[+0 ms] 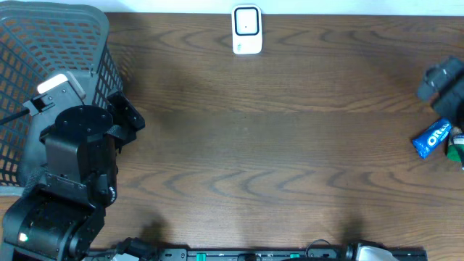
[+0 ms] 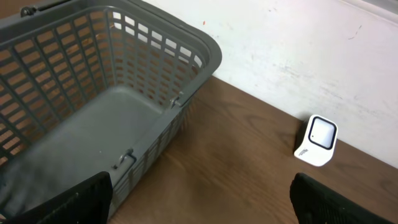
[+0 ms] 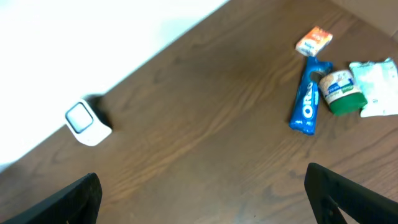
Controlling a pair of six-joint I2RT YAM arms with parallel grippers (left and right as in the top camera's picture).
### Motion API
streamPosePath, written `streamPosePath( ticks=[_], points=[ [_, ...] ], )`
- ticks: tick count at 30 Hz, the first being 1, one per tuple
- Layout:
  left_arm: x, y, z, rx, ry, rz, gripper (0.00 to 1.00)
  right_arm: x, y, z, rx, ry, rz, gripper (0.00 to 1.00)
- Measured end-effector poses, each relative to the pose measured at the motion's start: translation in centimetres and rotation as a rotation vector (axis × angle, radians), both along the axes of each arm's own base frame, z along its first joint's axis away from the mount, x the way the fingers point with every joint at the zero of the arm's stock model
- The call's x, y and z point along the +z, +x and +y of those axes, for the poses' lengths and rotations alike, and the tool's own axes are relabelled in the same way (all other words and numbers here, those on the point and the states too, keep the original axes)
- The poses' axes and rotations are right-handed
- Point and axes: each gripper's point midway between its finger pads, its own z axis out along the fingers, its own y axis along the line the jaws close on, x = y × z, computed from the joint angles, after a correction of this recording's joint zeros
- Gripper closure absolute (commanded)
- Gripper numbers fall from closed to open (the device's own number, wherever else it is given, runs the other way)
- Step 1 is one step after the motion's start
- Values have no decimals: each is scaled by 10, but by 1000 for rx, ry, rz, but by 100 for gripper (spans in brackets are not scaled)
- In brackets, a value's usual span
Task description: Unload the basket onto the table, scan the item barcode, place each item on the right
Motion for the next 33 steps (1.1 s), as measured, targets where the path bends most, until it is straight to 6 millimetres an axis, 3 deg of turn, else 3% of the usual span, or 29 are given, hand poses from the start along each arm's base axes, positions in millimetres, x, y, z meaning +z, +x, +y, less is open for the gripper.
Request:
streamPosePath(
  ticks=[14, 23, 29, 33],
  points=[
    [0, 0, 0, 0, 0, 0, 9, 51, -109, 19, -7, -54, -260, 1],
    [0, 0, 0, 0, 0, 0, 9, 72, -158, 19, -43, -160, -529, 1],
    [0, 0, 0, 0, 0, -1, 9, 76, -180, 22, -55, -235, -845, 1],
    [0, 0, 0, 0, 0, 0, 9, 56, -169, 22, -45, -257, -972, 1]
  ],
)
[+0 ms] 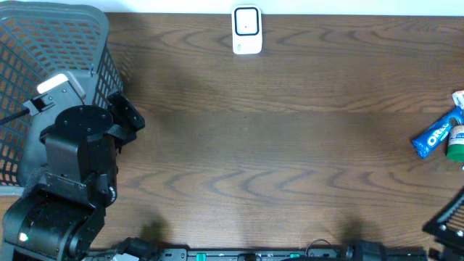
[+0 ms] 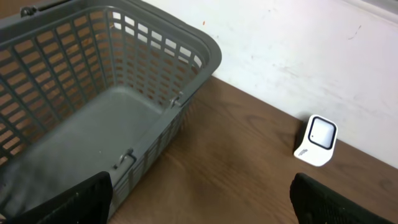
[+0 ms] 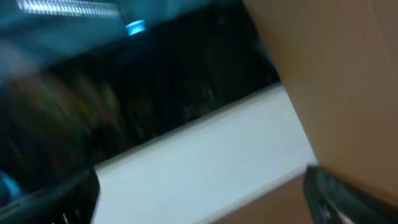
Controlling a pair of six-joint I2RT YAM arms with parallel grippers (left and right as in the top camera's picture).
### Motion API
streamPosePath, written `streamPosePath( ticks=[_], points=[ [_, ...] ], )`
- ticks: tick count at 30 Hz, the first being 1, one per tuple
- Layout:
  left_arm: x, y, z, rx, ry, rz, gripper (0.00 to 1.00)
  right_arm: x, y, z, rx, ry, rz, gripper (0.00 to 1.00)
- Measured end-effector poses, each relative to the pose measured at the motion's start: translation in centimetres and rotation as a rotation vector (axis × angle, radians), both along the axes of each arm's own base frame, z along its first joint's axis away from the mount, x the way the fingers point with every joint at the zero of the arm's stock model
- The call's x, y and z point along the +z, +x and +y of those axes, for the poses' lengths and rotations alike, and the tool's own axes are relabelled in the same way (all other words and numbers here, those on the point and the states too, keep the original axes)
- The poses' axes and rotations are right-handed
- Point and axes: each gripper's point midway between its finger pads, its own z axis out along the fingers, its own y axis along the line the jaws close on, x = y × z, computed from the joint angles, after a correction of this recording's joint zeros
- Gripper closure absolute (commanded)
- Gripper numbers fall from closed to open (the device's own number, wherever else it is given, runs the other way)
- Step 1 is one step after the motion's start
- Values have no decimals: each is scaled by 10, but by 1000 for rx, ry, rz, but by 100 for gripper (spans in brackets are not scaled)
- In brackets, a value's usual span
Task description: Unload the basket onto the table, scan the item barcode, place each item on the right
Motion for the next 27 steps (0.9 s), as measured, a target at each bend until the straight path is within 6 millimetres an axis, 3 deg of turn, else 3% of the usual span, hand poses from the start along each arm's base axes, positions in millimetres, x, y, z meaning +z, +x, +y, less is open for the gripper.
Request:
streamPosePath(
  ticks=[5, 12, 19, 27],
  points=[
    [0, 0, 0, 0, 0, 0, 9, -35, 44, 1, 50, -35, -82, 1],
    [0, 0, 0, 0, 0, 0, 9, -105, 98, 3, 118, -22, -58, 1],
    [0, 0, 0, 0, 0, 0, 9, -177, 122, 10, 163, 6, 30, 1],
    [0, 0, 0, 0, 0, 0, 9, -239, 142, 5, 145, 30, 151, 1]
  ],
)
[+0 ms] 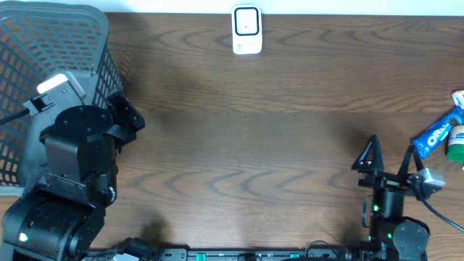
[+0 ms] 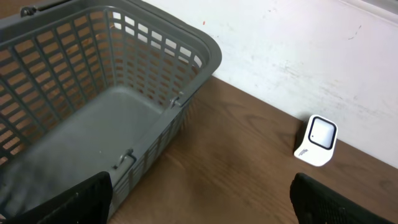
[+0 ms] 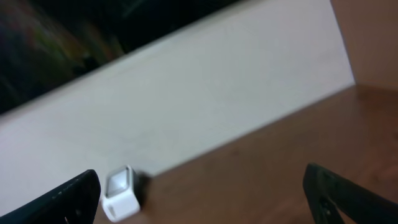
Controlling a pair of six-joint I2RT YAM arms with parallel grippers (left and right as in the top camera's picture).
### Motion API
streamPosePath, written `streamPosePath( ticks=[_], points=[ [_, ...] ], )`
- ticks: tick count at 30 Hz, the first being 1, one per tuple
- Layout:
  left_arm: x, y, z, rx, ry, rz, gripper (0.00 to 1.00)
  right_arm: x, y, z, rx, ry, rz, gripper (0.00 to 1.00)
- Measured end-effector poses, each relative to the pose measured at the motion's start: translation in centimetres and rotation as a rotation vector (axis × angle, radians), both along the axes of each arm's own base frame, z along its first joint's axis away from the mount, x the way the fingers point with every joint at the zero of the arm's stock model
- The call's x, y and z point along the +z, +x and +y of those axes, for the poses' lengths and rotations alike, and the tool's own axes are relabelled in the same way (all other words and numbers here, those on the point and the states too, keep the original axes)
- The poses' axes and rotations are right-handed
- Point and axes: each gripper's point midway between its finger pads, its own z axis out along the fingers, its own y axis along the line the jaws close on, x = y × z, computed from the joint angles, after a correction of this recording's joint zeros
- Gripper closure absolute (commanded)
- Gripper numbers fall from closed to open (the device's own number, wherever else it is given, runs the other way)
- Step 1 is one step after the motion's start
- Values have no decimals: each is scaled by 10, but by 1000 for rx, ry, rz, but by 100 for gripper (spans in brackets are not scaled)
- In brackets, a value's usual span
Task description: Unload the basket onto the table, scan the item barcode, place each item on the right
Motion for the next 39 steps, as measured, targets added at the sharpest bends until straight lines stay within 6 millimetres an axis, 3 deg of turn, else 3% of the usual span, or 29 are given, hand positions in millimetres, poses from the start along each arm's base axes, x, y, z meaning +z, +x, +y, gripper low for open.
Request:
streamPosePath(
  ticks=[9, 39],
  points=[
    [0, 0, 0, 0, 0, 0, 9, -80, 10, -2, -8, 14, 211, 1],
    [0, -2, 5, 15, 33, 5, 9, -80, 10, -1, -2, 11, 210, 1]
  ],
)
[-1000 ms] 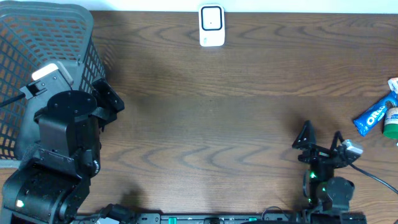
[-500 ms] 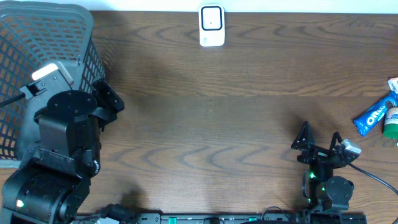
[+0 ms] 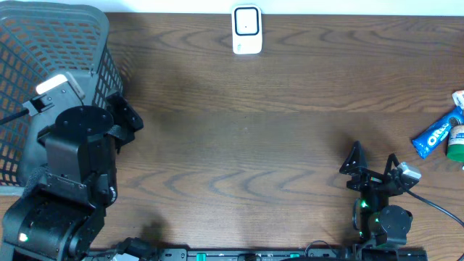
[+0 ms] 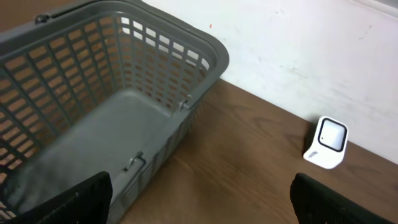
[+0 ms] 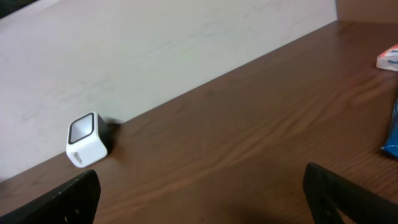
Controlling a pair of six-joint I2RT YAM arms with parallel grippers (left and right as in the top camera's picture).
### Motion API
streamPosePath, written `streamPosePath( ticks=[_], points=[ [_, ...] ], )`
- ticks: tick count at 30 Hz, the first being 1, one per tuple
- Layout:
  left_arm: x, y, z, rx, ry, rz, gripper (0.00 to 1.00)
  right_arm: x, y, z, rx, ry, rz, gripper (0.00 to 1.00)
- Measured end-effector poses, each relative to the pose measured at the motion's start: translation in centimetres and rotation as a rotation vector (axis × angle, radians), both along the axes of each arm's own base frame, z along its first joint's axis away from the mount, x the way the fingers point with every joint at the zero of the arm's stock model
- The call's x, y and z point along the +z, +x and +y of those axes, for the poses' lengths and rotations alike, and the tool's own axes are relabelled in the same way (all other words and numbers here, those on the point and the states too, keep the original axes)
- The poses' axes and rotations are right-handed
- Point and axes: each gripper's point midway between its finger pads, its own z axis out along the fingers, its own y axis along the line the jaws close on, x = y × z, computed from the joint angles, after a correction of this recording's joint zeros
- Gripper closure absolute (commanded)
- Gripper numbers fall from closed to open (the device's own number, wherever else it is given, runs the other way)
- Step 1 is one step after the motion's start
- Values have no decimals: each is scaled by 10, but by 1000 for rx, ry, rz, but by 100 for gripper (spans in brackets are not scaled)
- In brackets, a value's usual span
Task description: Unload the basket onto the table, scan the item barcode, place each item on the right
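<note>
The white barcode scanner (image 3: 246, 30) stands at the table's far edge, also seen as the scanner (image 4: 326, 143) and the scanner (image 5: 87, 140). A blue Oreo pack (image 3: 431, 138) lies at the right edge beside a green-lidded tub (image 3: 455, 145); the right wrist view catches only the pack's end (image 5: 392, 134) and a small orange-white box (image 5: 388, 57). My right gripper (image 3: 373, 161) (image 5: 205, 205) stands open and empty near the front right, left of those items. By the basket, my left gripper (image 3: 125, 114) (image 4: 199, 205) is open and empty.
A grey mesh basket (image 3: 43, 65) fills the far left corner, its inside bare in the left wrist view of the basket (image 4: 112, 106). A white wall runs behind the table's far edge. A white item (image 3: 459, 98) pokes in at the right edge.
The right arm has shifted a little left near the front edge, and its camera now looks lower across the table, with the items' edge in view. The left wrist view has shifted slightly.
First my right gripper hung open at the far right over the Oreo pack and other items. Then it was at the front right corner, its camera facing off the table. After that it stood near the front edge facing the scanner, as now. Nothing was picked up.
</note>
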Motion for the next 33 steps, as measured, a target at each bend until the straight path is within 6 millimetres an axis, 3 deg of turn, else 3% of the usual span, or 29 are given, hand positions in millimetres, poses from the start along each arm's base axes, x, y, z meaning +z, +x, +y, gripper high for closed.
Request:
streamPosePath(
  ticks=[7, 13, 18, 22, 26, 33],
  points=[
    [1, 21, -8, 7, -88, -185, 9, 0, 0, 0, 2, 0, 0, 1],
    [-53, 32, -15, -12, -154, -319, 9, 0, 0, 0, 3, -1, -1, 1],
    [-112, 23, -10, 0, -198, -388, 9, 0, 0, 0, 3, -3, -1, 1],
    [-141, 12, 0, 28, -232, -437, 9, 0, 0, 0, 3, -3, 0, 1],
    [-151, 3, 10, 59, -251, -479, 9, 0, 0, 1, 3, -3, 0, 1],
    [-150, -12, 36, 143, -250, -556, 8, 0, 0, 1, 3, -3, 0, 1]
  ],
)
